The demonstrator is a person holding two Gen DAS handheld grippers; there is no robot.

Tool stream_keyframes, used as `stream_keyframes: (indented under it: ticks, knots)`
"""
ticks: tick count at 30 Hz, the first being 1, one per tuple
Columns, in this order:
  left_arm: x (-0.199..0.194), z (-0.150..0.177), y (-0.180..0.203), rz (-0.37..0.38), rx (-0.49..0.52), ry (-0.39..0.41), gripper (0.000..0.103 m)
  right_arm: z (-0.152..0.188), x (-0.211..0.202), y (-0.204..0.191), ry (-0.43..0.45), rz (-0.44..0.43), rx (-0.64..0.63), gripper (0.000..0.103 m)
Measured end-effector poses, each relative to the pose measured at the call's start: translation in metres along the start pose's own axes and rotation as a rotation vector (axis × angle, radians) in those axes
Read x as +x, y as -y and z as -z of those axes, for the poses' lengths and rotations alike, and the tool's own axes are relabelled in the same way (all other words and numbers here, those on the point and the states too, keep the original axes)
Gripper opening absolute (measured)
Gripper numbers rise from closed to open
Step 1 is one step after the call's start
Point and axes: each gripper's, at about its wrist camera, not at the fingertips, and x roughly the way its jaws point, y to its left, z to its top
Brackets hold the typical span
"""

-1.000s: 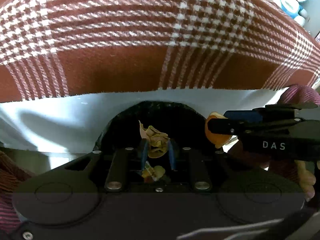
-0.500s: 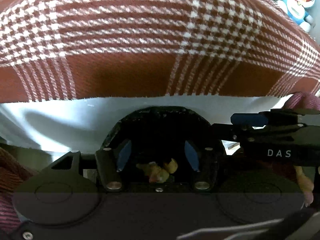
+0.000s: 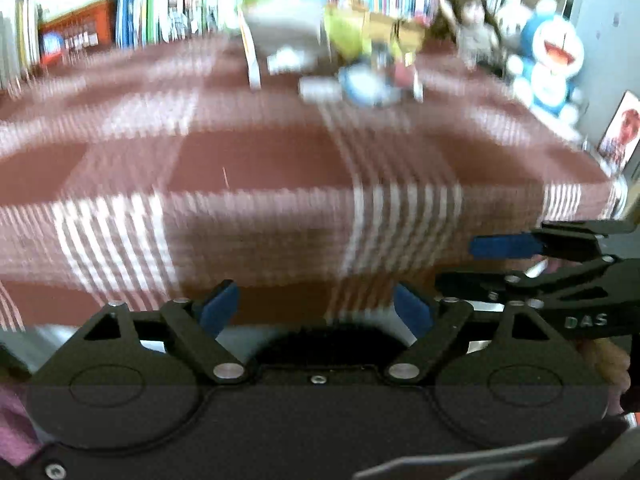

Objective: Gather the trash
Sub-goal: 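Raise both empty tools back over the table, then grasp the folded white napkin with the left tool while the right tool grasps the macaron snack packet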

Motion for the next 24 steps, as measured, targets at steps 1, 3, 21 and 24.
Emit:
stream_keyframes:
  ticks: [1,3,21,24]
  knots:
    - [-0.004,-0.007,-0.001,-0.003,0.001,0.027,0.086,-0.007,-0.006,0.0,0.028,0.003,-0.008,0.075]
    - [-0.006,-0.022,-0.003,-0.011,0.002,0.081,0.087,-0.022,-0.015,0.004,0.075,0.014,-0.015,0.076]
    - [0.096,-0.117,0.014,-0.047,-0.059,0.209,0.084,-0.128,0.031,0.099,0.26,0.259,0.107,0.076]
    - [0.117,-0.125,0.014,-0.05,-0.087,0.195,0.078,-0.139,0.046,0.107,0.237,0.265,0.106,0.076]
